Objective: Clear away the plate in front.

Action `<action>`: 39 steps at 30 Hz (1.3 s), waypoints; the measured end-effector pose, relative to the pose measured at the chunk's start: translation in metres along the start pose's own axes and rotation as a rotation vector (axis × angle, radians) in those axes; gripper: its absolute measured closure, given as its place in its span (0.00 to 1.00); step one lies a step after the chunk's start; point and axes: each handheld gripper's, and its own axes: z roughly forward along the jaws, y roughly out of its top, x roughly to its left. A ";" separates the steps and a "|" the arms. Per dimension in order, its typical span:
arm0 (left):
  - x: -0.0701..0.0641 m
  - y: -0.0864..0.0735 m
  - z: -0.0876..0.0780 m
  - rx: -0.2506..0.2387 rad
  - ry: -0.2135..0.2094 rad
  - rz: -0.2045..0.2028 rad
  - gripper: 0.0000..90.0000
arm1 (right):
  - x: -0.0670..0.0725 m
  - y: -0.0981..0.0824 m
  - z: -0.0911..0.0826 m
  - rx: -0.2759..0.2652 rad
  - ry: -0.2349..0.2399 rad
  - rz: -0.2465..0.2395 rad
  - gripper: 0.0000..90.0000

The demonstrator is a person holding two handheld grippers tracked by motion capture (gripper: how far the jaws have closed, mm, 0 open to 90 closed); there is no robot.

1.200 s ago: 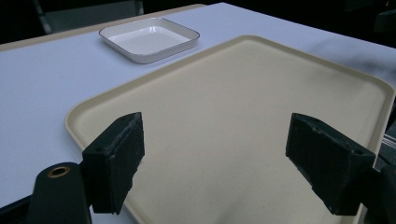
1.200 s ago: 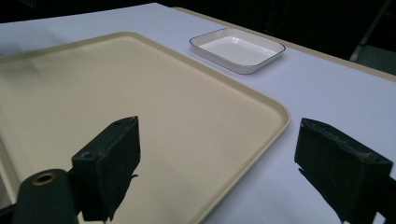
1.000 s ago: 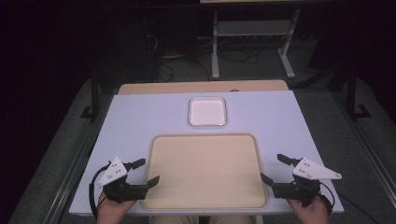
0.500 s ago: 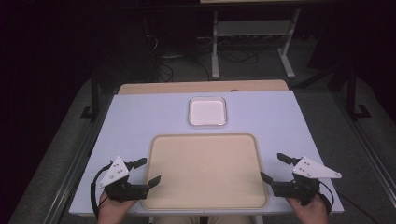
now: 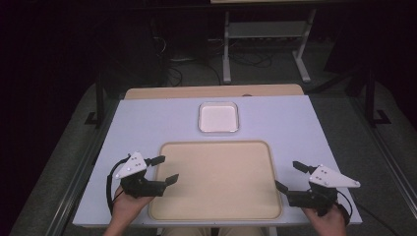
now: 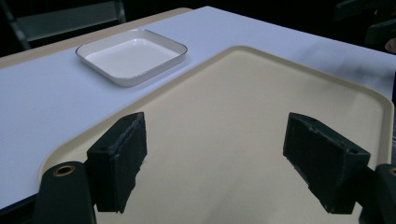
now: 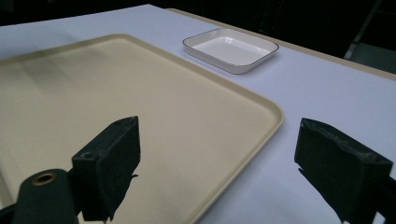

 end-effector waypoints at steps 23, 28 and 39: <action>0.033 0.047 0.066 0.034 -0.027 0.018 0.27 | -0.002 0.002 0.002 0.006 -0.005 0.003 0.15; 0.044 0.058 0.084 0.065 -0.020 0.011 0.28 | -0.003 0.003 0.003 0.006 -0.006 0.004 0.15; 0.074 0.086 0.128 0.129 0.008 -0.015 0.31 | 0.000 0.004 0.004 0.002 0.003 -0.002 0.15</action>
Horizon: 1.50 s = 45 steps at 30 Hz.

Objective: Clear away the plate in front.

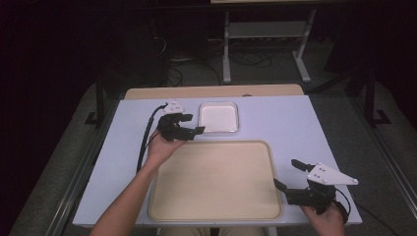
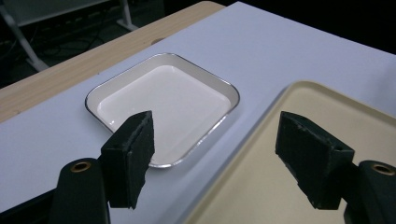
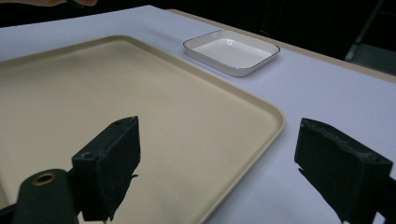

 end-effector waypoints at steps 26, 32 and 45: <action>0.070 0.018 0.078 0.190 0.114 -0.328 0.43 | -0.003 0.004 0.000 -0.012 -0.003 -0.010 0.15; 0.071 0.009 0.092 0.248 0.204 -0.376 0.54 | -0.002 0.004 0.000 -0.013 -0.001 -0.014 0.15; 0.071 0.000 0.108 0.316 0.251 -0.468 0.77 | 0.000 0.007 0.001 -0.011 0.003 -0.036 0.16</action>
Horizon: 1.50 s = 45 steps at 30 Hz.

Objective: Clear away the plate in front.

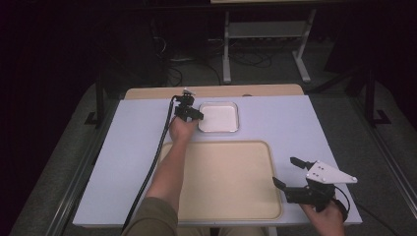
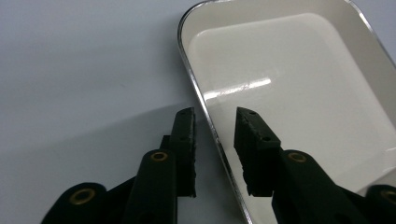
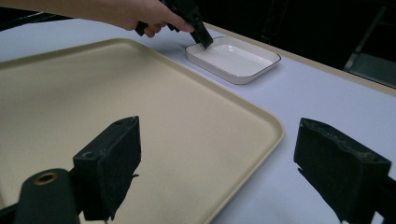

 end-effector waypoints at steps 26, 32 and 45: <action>0.001 0.001 -0.003 -0.122 -0.013 -0.212 0.99 | 0.001 0.001 -0.002 -0.017 0.002 -0.020 0.16; 0.001 0.004 -0.014 -0.159 -0.031 -0.240 0.99 | 0.000 0.001 -0.002 -0.020 0.001 -0.013 0.16; -0.003 0.006 -0.043 -0.199 -0.105 -0.246 0.99 | -0.002 -0.001 -0.006 -0.029 -0.014 0.015 0.16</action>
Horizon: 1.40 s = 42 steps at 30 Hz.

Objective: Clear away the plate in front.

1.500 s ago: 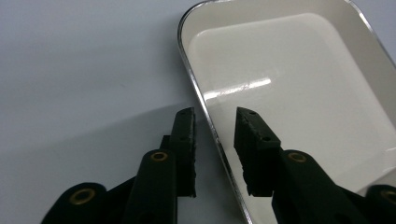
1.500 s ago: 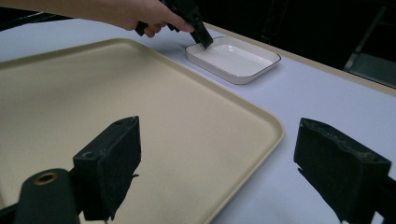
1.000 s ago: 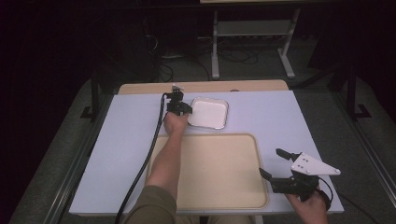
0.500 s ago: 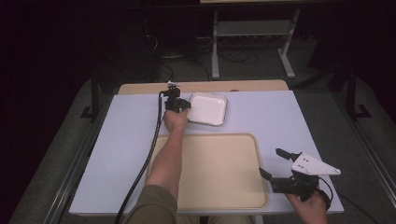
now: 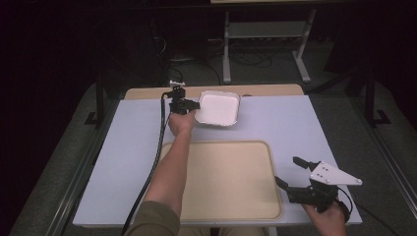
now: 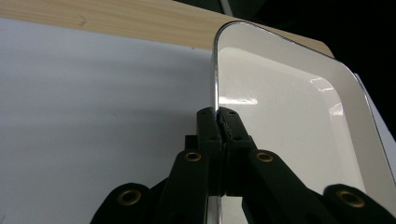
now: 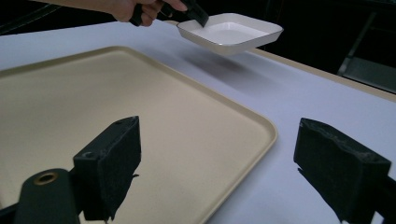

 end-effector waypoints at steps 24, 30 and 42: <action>0.001 -0.046 -0.062 -0.027 -0.026 -0.055 0.99 | -0.002 -0.004 -0.005 -0.013 -0.013 0.029 0.15; -0.004 -0.057 -0.076 -0.031 -0.043 -0.033 0.99 | -0.003 -0.005 -0.006 -0.013 -0.015 0.041 0.15; 0.004 -0.098 -0.092 0.001 -0.065 -0.014 0.99 | -0.002 -0.005 -0.004 -0.008 -0.005 0.035 0.15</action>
